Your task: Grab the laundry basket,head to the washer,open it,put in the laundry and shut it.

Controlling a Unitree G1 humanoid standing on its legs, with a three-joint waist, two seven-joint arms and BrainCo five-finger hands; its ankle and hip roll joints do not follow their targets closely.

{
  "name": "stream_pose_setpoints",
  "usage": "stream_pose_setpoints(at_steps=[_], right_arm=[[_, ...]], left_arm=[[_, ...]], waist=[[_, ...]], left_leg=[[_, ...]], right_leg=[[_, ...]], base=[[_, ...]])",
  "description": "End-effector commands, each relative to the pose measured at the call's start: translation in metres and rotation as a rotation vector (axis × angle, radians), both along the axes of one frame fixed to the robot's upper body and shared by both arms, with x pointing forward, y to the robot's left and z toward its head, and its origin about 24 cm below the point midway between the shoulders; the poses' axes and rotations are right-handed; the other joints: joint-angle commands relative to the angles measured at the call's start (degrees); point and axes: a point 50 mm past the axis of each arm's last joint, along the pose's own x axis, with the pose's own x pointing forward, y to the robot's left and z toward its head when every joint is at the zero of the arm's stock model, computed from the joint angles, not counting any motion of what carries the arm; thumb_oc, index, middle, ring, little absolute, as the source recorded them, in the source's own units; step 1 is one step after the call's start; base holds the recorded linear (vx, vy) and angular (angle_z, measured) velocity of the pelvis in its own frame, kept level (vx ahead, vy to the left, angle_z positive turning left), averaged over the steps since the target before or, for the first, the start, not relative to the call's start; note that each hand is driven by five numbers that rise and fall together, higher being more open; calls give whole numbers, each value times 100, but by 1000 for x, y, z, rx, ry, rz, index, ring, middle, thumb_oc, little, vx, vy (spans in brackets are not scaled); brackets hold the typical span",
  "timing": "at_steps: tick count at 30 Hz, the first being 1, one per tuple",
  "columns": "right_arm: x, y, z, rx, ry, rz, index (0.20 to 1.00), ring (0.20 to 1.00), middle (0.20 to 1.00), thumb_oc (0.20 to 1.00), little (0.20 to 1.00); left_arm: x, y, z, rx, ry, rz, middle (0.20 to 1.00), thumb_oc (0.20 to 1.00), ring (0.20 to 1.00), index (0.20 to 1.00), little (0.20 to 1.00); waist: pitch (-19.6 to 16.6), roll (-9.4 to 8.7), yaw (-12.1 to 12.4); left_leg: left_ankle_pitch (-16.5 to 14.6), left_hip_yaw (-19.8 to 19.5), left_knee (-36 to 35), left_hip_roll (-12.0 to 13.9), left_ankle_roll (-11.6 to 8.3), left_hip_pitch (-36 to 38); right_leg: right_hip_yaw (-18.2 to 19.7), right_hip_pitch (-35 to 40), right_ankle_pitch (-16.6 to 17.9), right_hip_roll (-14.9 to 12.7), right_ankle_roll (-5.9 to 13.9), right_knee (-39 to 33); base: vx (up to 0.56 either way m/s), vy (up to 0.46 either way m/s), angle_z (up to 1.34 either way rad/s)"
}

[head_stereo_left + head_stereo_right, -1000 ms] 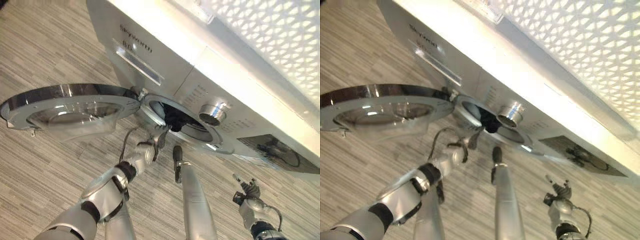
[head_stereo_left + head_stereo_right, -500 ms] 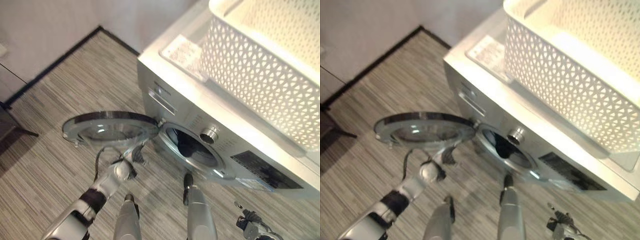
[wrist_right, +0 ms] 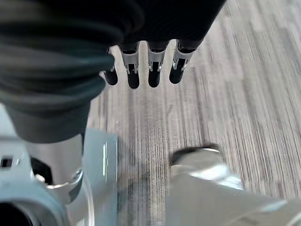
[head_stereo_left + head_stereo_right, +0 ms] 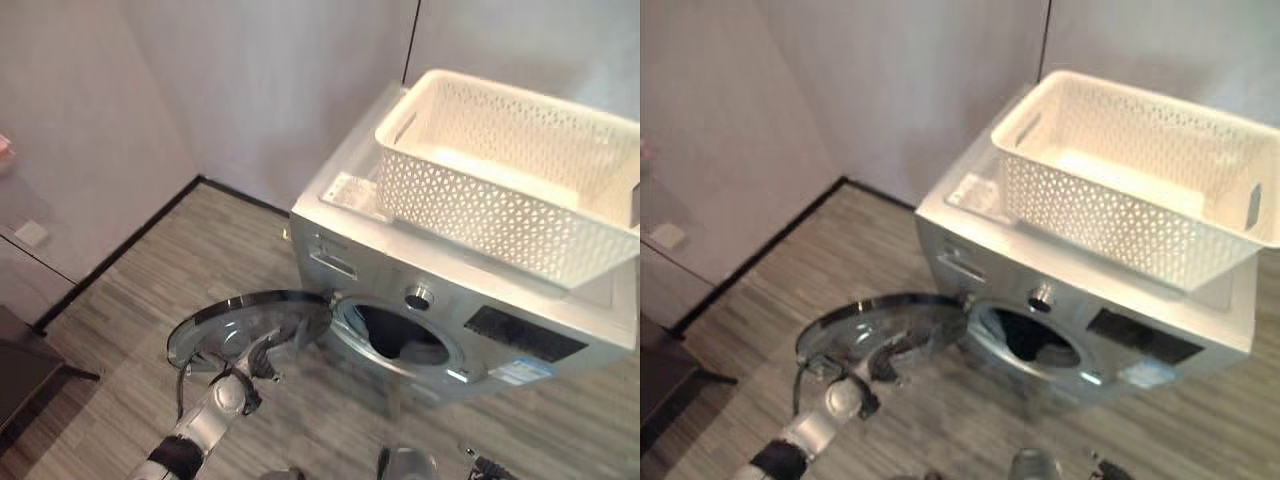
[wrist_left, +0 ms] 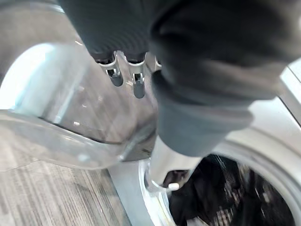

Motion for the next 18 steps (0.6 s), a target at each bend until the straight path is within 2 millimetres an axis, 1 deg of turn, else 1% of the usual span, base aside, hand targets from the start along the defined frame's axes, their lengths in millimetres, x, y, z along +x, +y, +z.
stream_pose_setpoints(at_steps=[1,2,3,4,5,6,7,8,9,10,11,12,13,15,16,17,18], right_arm=[[2,1,0,-22,20,85,1000,1000,1000,1000,1000],[2,1,0,-22,19,85,1000,1000,1000,1000,1000],[4,2,0,-27,22,108,1000,1000,1000,1000,1000],[6,2,1,-37,13,141,1000,1000,1000,1000,1000],[6,2,1,-37,13,141,1000,1000,1000,1000,1000],[6,-3,3,-63,14,172,1000,1000,1000,1000,1000],[8,-6,4,-78,6,188,1000,1000,1000,1000,1000],[9,-6,4,-78,6,188,1000,1000,1000,1000,1000],[11,-7,6,-90,-1,209,1000,1000,1000,1000,1000],[13,-8,7,-100,-1,229,1000,1000,1000,1000,1000],[16,-9,8,-113,-1,259,1000,1000,1000,1000,1000],[14,-12,9,-128,8,278,1000,1000,1000,1000,1000],[15,-12,9,-128,8,278,1000,1000,1000,1000,1000],[9,-15,9,-139,15,279,1000,1000,1000,1000,1000],[6,-15,8,-136,20,284,1000,1000,1000,1000,1000],[3,-15,7,-130,20,279,1000,1000,1000,1000,1000],[-5,-14,5,-118,32,270,1000,1000,1000,1000,1000]], left_arm=[[11,4,19,-123,-103,96,1000,1000,1000,1000,1000],[11,4,19,-123,-104,96,1000,1000,1000,1000,1000],[9,5,17,-131,-104,117,1000,1000,1000,1000,1000],[7,5,15,-138,-105,136,1000,1000,1000,1000,1000],[7,5,16,-139,-106,137,1000,1000,1000,1000,1000],[6,3,12,-141,-97,156,1000,1000,1000,1000,1000],[5,6,9,-134,-96,184,1000,1000,1000,1000,1000],[5,6,9,-135,-97,184,1000,1000,1000,1000,1000],[4,10,7,-131,-94,220,1000,1000,1000,1000,1000],[2,15,3,-127,-85,259,1000,1000,1000,1000,1000],[-1,23,2,-125,-88,309,1000,1000,1000,1000,1000],[-2,35,7,-124,-128,360,1000,1000,1000,1000,1000],[-2,35,7,-124,-128,361,1000,1000,1000,1000,1000],[-3,52,21,-121,-206,401,1000,1000,1000,1000,1000],[-7,62,27,-128,-241,434,1000,1000,1000,1000,1000],[-9,73,35,-123,-283,469,1000,1000,1000,1000,1000],[-11,84,46,-102,-341,499,1000,1000,1000,1000,1000]], waist=[[-271,-378,351],[-290,-363,358],[-284,-407,431],[-220,-402,465],[-234,-385,464],[-135,-353,478],[-46,-320,485],[-52,-299,480],[-5,-293,487],[47,-307,517],[74,-341,549],[126,-432,502],[121,-423,495],[152,-504,415],[113,-505,389],[55,-495,369],[-34,-427,336]], left_leg=[[1238,-124,-670,-542,282,-1048],[1260,-120,-665,-516,275,-1084],[1327,-134,-658,-508,245,-1222],[1631,-234,-740,-471,132,-1469],[1660,-239,-749,-453,130,-1495],[2002,-284,-884,-452,-42,-1703],[2218,-357,-915,-408,-197,-1818],[2244,-369,-921,-391,-198,-1839],[2323,-495,-941,-372,-310,-1915],[2371,-737,-896,-370,-399,-1985],[2226,-1090,-821,-377,-390,-1979],[2002,-1294,-510,-236,-341,-1911],[2011,-1305,-498,-231,-339,-1935],[1886,-1299,-104,287,-321,-1747],[1845,-1335,-109,468,-316,-1541],[1820,-1372,-179,654,-353,-1289],[1831,-1433,-362,808,-416,-1036]], right_leg=[[365,1036,-134,204,187,-1278],[369,1017,-89,233,172,-1320],[429,1112,-249,291,80,-1605],[523,1089,-281,461,-49,-1918],[521,1068,-248,483,-57,-1937],[401,1123,-224,574,-107,-2221],[350,1110,-201,606,-149,-2252],[342,1093,-175,628,-155,-2261],[323,1050,-151,630,-176,-2293],[315,1008,-135,623,-200,-2287],[323,925,-111,568,-210,-2269],[244,831,-27,381,-215,-2186],[236,817,-11,390,-215,-2188],[138,677,19,182,-235,-2080],[104,651,49,143,-229,-2065],[84,638,71,125,-204,-2076],[70,674,71,147,-162,-2131]], base=[[-321,-157,-32],[-347,-164,-38],[-319,-173,-26],[-320,-170,-12],[-427,-178,0],[-361,-93,-1],[-362,-91,-6],[-240,-26,21],[-198,-10,37],[-277,3,50],[-309,61,34],[-227,69,25],[-216,101,34],[-123,108,36],[-34,124,14],[53,135,5],[144,190,5]])
